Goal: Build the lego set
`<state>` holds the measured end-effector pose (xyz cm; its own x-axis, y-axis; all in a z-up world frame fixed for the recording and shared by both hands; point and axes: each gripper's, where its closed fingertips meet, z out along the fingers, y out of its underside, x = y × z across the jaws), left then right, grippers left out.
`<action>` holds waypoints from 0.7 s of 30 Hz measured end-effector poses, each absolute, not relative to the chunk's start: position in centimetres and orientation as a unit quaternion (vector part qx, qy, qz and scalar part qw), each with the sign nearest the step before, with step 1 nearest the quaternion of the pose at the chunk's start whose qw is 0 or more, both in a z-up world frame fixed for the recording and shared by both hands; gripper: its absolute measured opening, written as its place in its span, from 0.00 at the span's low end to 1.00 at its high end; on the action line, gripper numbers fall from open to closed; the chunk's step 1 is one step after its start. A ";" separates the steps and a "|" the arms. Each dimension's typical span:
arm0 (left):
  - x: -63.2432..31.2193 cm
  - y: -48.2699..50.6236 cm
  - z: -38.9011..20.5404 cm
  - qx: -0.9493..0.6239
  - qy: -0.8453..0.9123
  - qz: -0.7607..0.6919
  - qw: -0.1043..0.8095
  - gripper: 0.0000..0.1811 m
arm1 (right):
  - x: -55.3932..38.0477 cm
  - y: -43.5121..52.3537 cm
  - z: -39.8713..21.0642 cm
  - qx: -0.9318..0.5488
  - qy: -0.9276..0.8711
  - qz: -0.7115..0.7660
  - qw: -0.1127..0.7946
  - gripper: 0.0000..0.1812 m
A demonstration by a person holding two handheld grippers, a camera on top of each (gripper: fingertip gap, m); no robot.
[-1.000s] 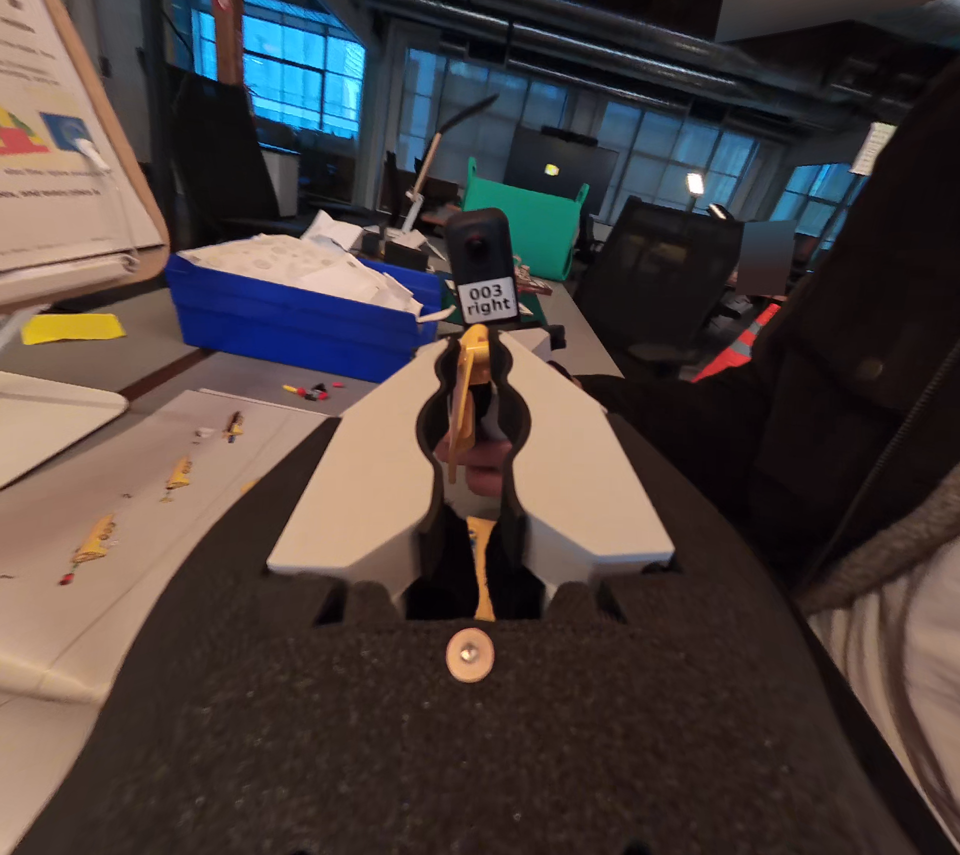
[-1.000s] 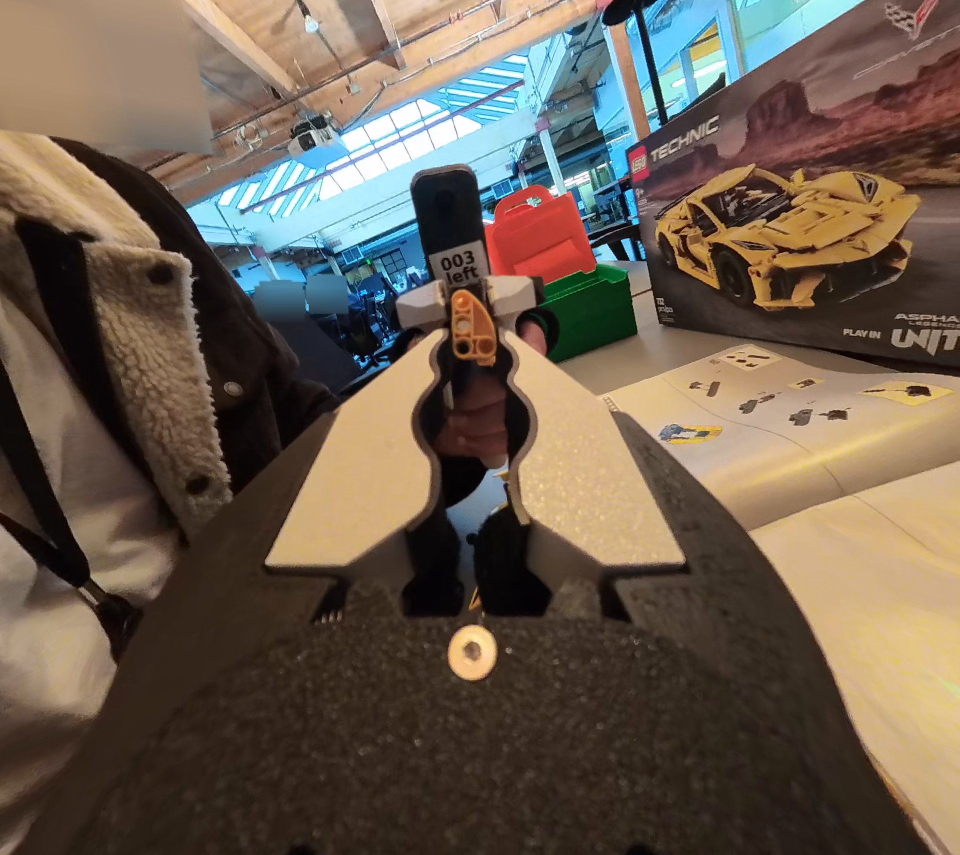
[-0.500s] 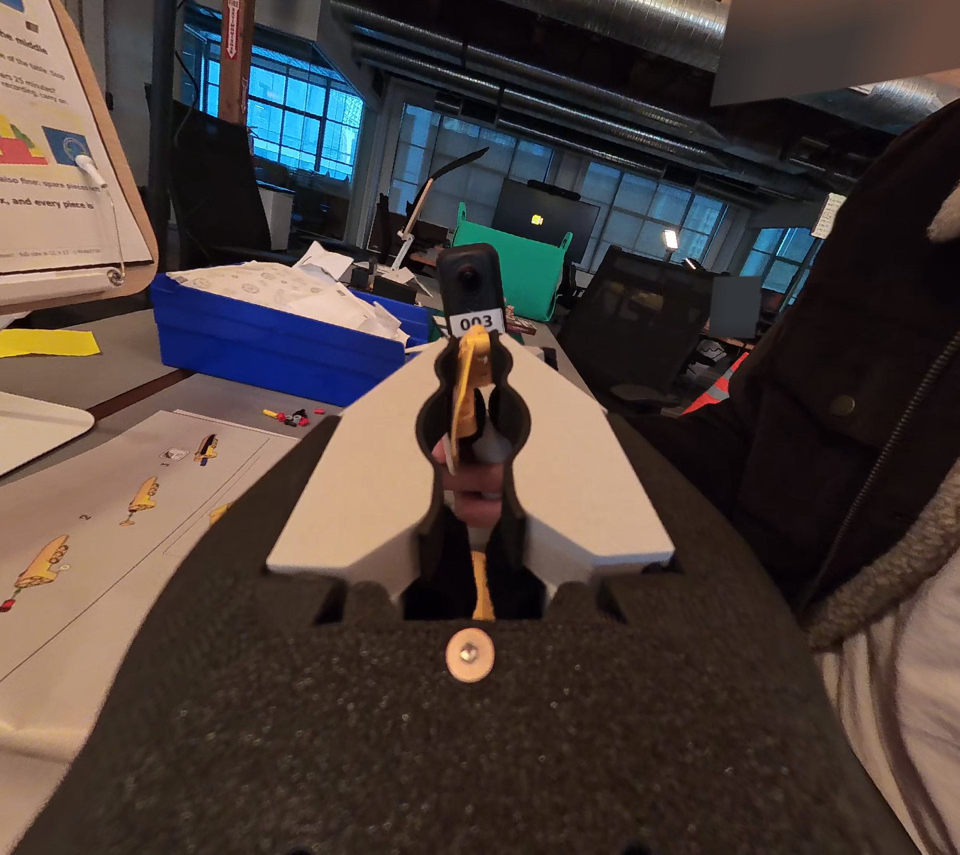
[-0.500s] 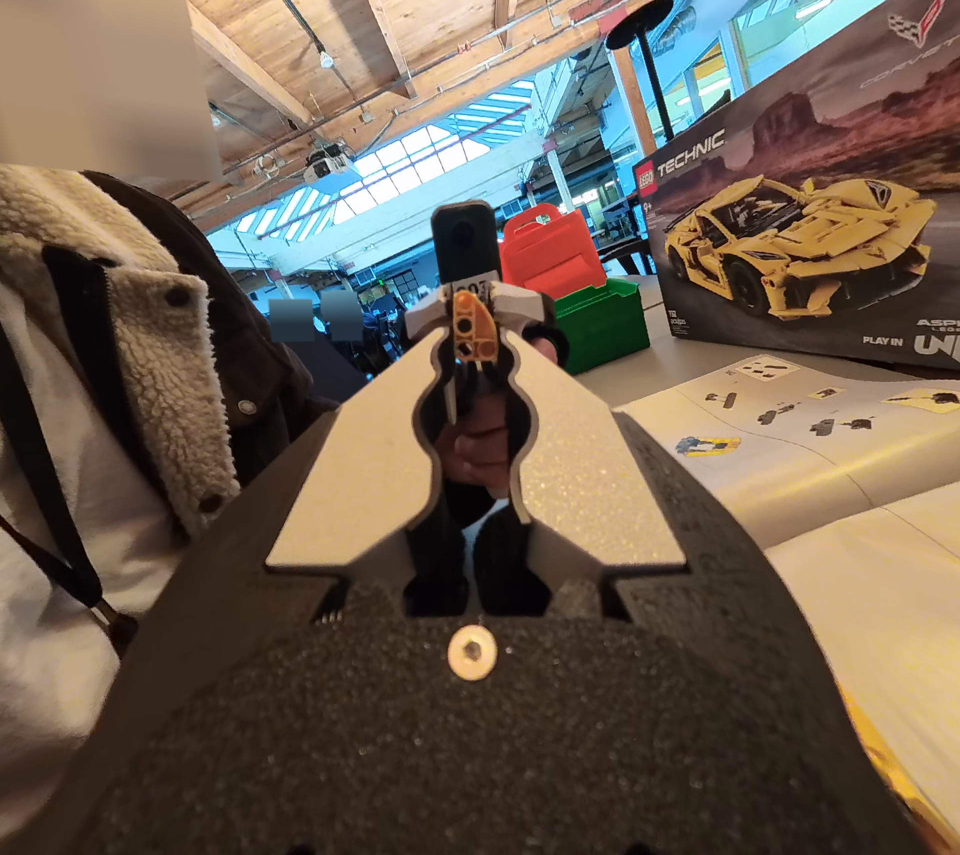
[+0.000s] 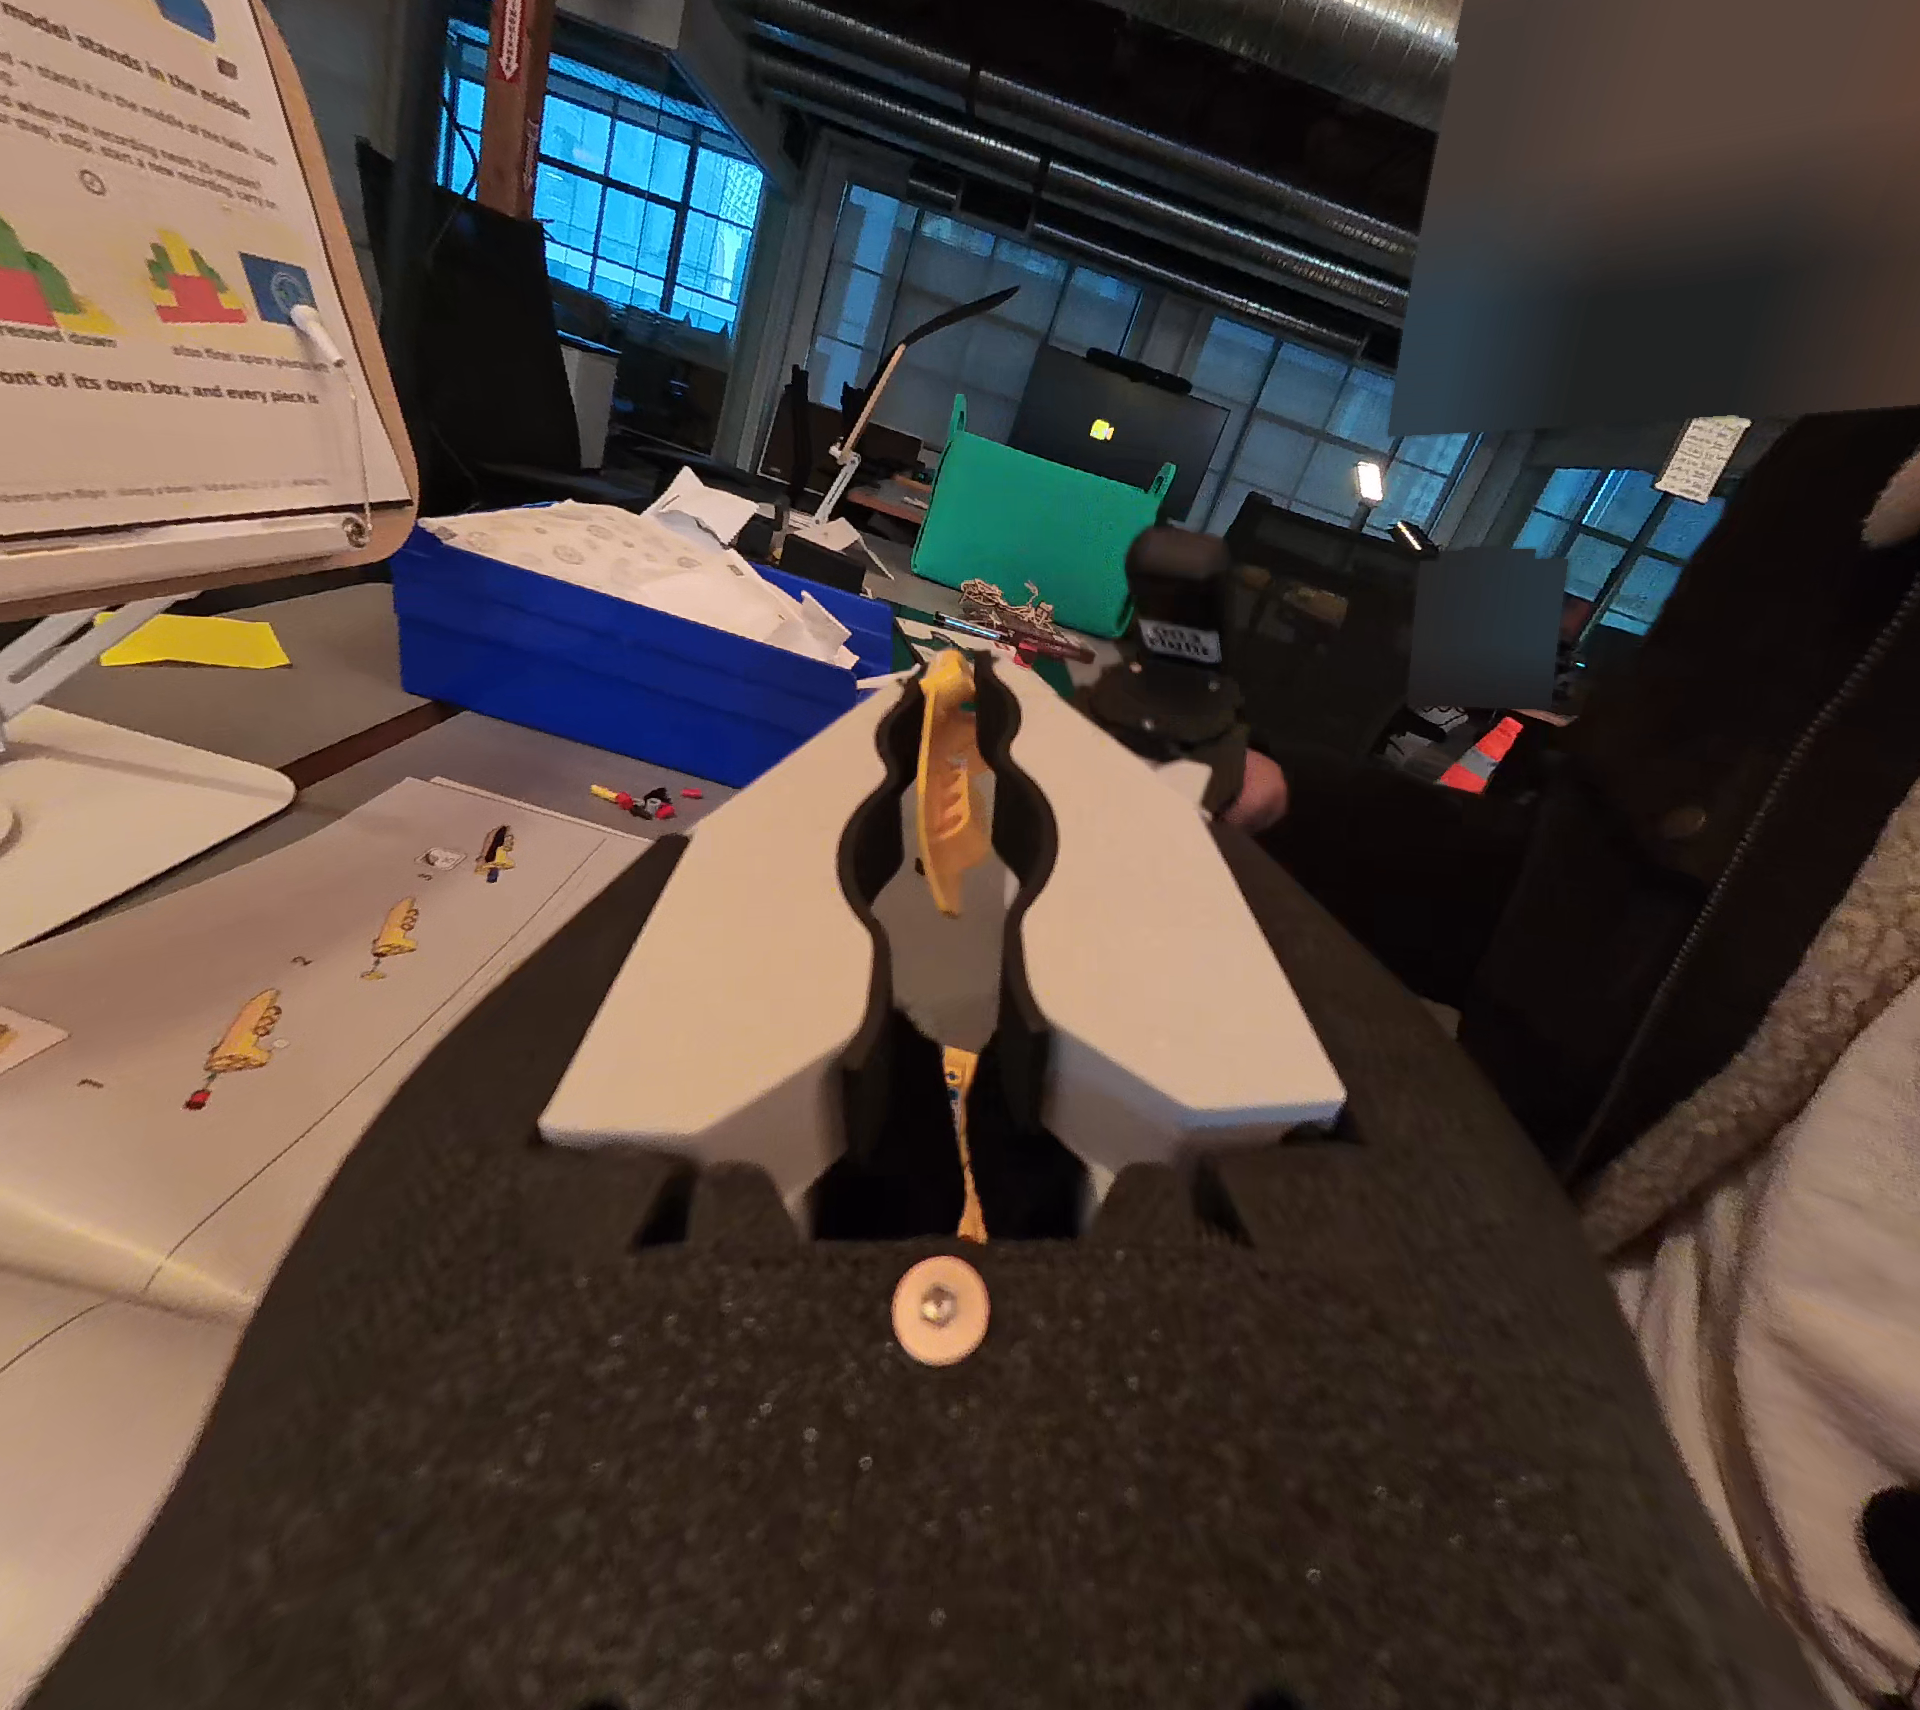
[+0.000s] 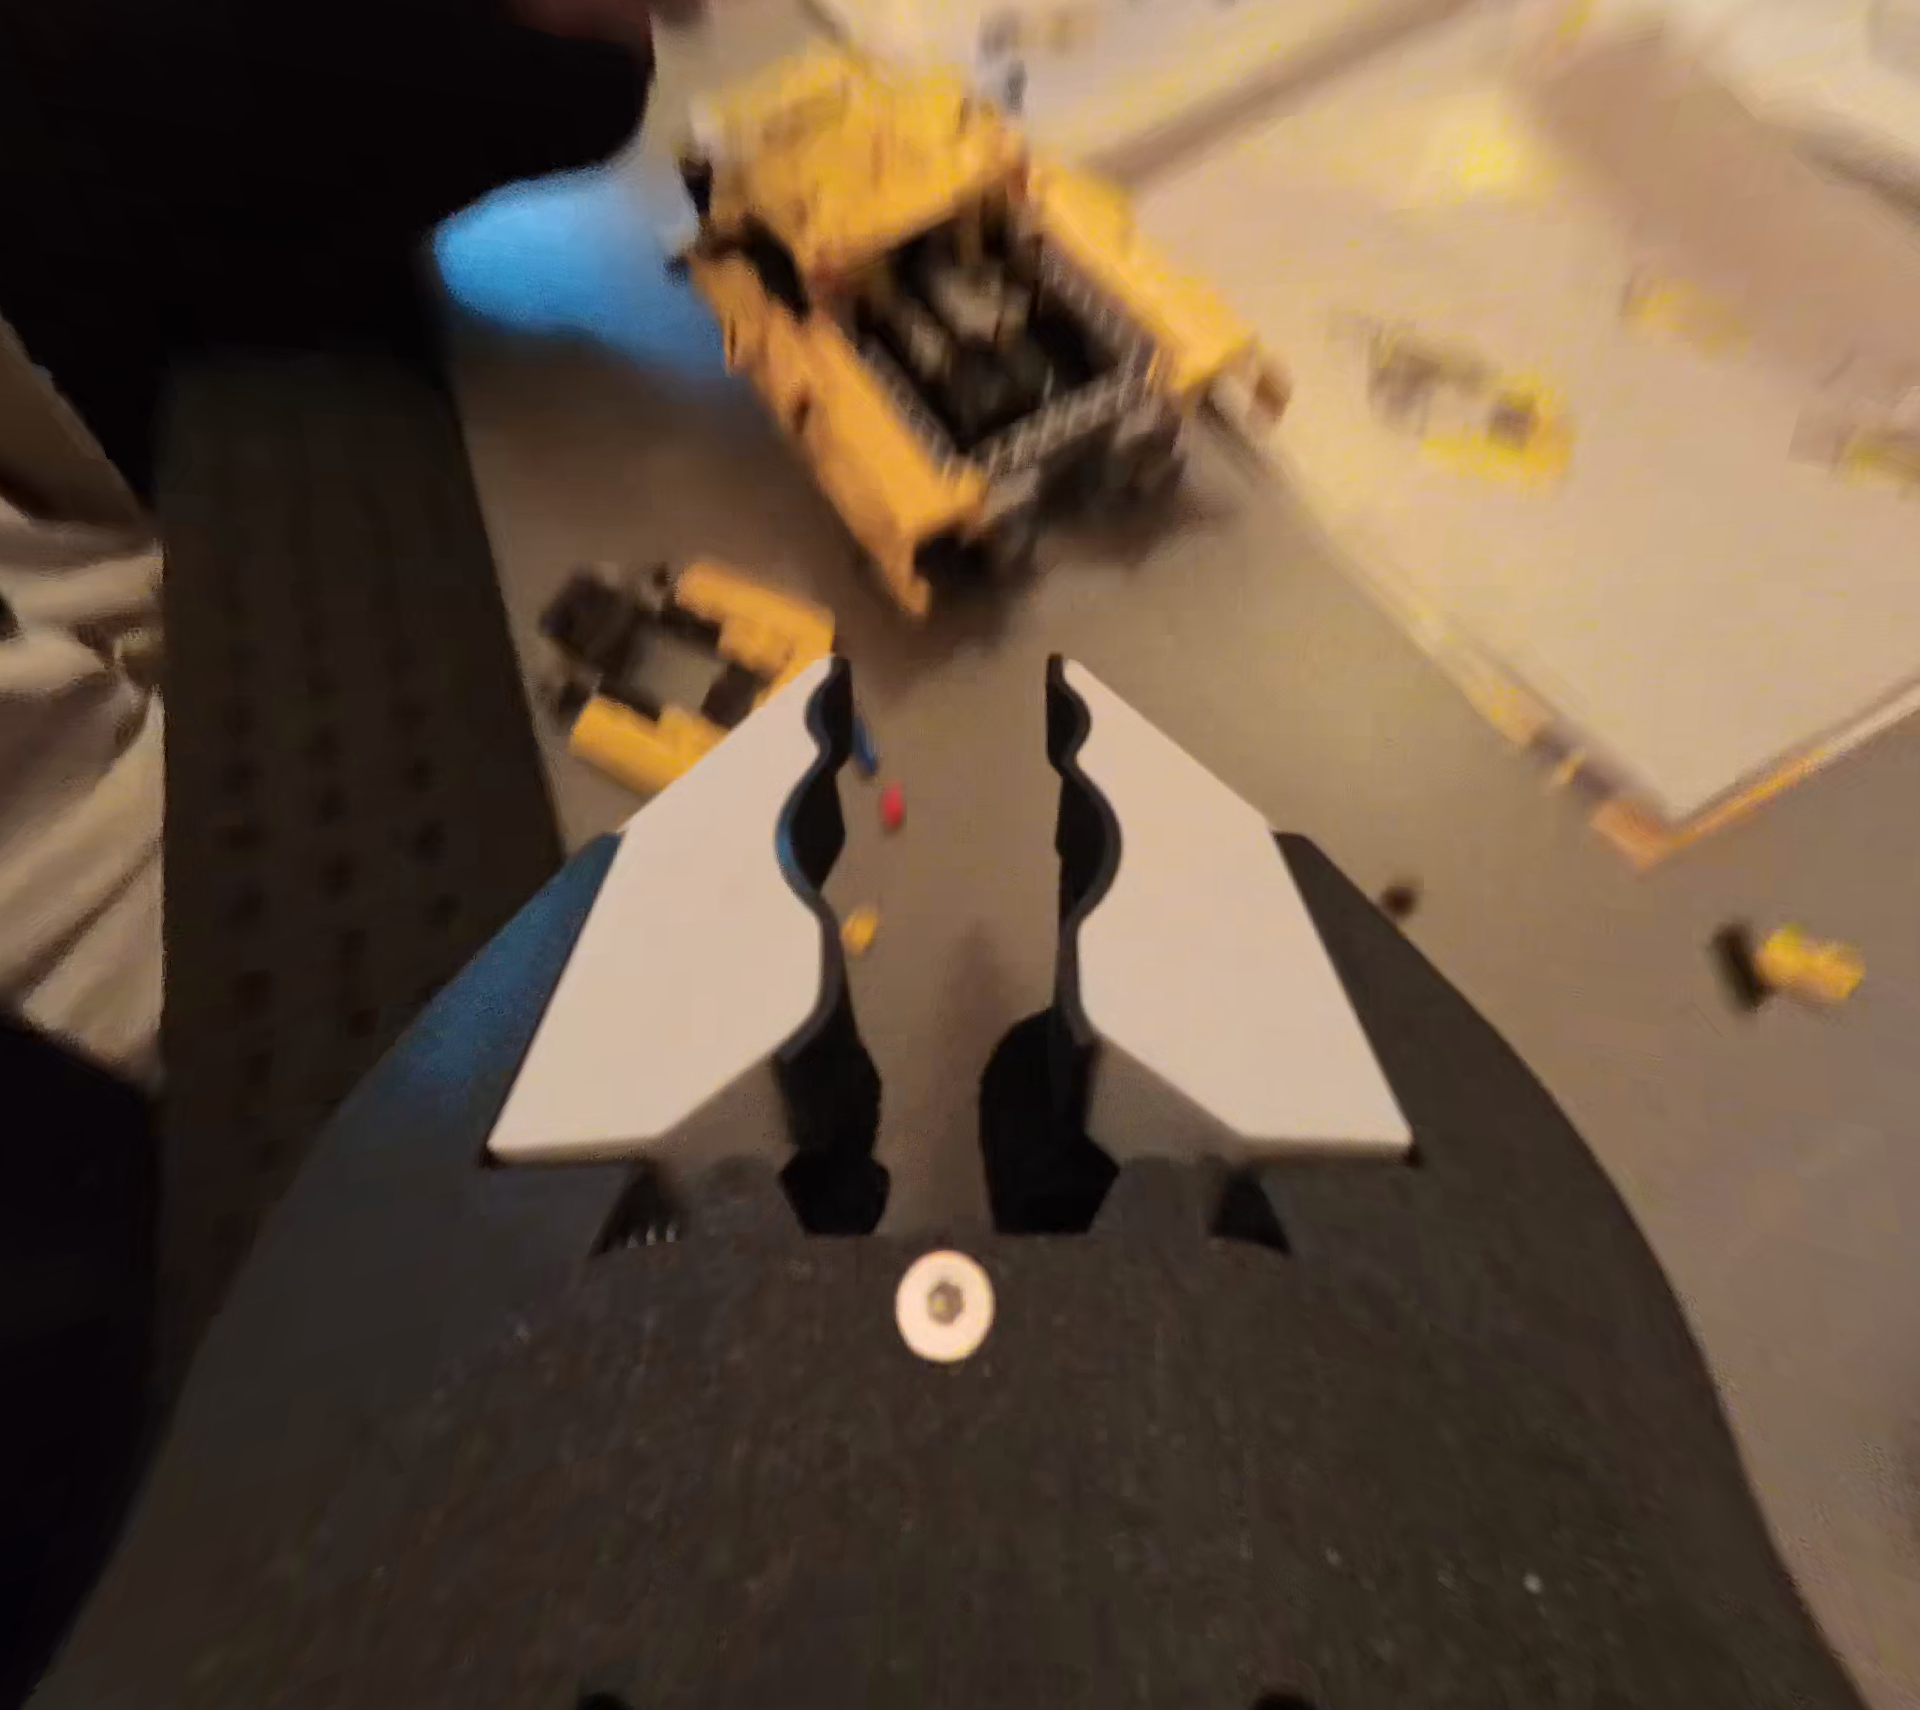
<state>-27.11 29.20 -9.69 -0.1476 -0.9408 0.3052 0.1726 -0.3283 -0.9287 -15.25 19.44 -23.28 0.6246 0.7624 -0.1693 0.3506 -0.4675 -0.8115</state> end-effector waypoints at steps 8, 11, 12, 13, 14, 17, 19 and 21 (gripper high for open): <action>-26.4 28.1 -10.1 -0.485 0.401 -0.662 0.408 0.05 | -16.2 16.7 -28.4 -0.806 -0.397 0.191 0.395 0.12; -26.6 27.3 -9.8 -0.472 0.407 -0.677 0.392 0.05 | -16.9 16.7 -29.4 -0.793 -0.429 0.209 0.378 0.10; -26.6 27.1 -9.7 -0.467 0.409 -0.682 0.386 0.05 | -16.8 16.7 -29.9 -0.793 -0.443 0.203 0.367 0.09; -26.6 26.8 -9.6 -0.462 0.411 -0.688 0.381 0.05 | -16.7 16.8 -30.2 -0.791 -0.452 0.194 0.363 0.08; -26.6 26.5 -9.5 -0.456 0.414 -0.693 0.375 0.05 | -16.7 16.9 -30.3 -0.787 -0.462 0.189 0.363 0.07; -26.4 25.4 -9.6 -0.445 0.428 -0.701 0.356 0.05 | -16.9 17.2 -30.3 -0.775 -0.481 0.174 0.371 0.05; -26.2 24.7 -9.9 -0.443 0.440 -0.701 0.346 0.05 | -17.0 17.3 -30.3 -0.773 -0.484 0.171 0.373 0.04; -25.9 24.1 -10.2 -0.443 0.451 -0.699 0.335 0.05 | -17.0 17.4 -30.3 -0.773 -0.483 0.161 0.378 0.03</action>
